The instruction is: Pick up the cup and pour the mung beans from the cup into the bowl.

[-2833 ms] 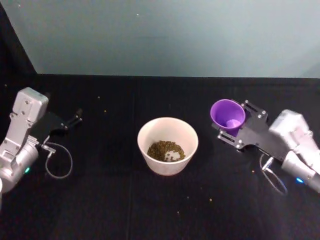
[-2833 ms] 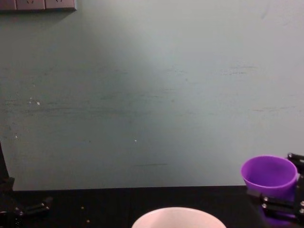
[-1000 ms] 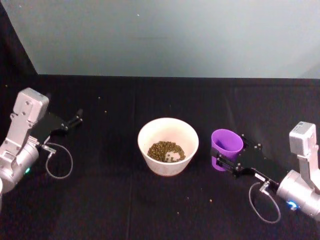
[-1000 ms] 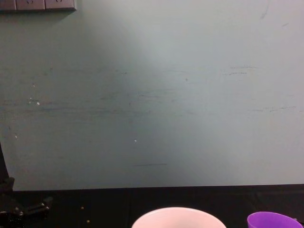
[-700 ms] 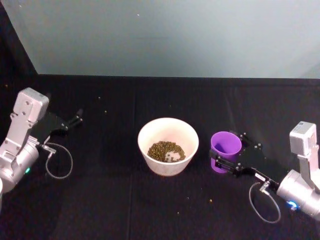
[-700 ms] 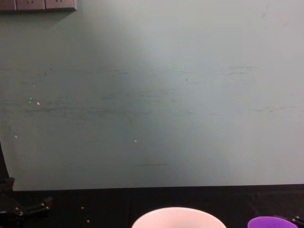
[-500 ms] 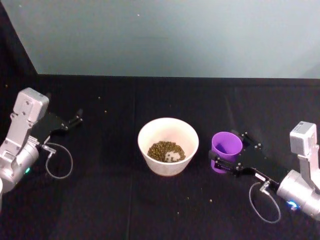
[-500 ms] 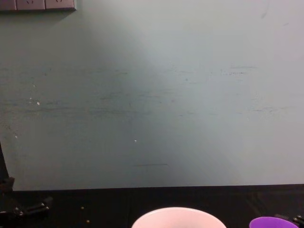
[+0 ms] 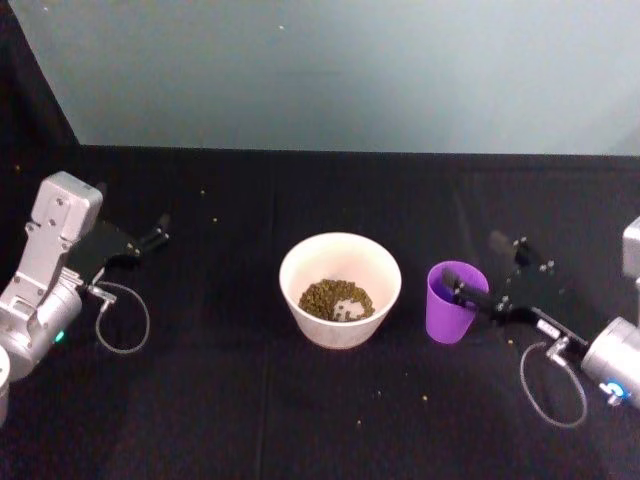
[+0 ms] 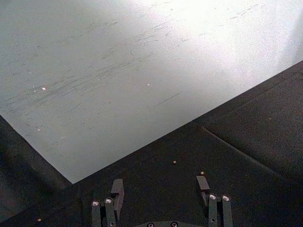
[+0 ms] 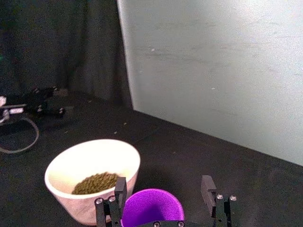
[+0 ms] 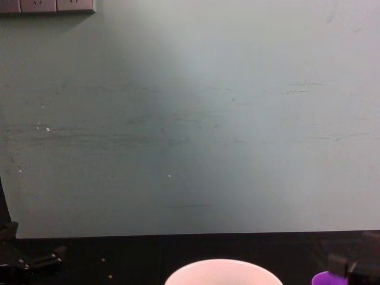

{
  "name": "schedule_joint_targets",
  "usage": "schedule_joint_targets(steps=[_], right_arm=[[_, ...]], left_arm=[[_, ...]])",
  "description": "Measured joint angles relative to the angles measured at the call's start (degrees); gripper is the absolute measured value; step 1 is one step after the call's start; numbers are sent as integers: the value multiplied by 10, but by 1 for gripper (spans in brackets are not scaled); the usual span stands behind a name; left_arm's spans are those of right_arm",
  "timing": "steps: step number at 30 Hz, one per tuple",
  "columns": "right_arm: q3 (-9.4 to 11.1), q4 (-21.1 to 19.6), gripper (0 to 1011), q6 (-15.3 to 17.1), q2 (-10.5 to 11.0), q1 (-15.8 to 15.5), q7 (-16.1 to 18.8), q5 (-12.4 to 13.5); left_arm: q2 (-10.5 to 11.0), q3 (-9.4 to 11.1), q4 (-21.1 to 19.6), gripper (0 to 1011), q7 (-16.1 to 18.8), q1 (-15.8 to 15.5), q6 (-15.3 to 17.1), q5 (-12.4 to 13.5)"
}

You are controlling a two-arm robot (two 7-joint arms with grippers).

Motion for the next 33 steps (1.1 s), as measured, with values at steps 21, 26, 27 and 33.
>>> schedule_joint_targets(steps=[21,26,27,33], right_arm=[[111,-92,1004,20,-42,-88,-173,-35],[114,-82,1004,17,-50,-84,-179,-42],[114,-82,1004,17,-50,-84,-179,-42],[114,-84,1004,17,-48,-85,-179,-41]], left_arm=[[0,0,0,1000,0,0,0,0],[0,0,0,1000,0,0,0,0],[0,0,0,1000,0,0,0,0],[0,0,0,1000,0,0,0,0]])
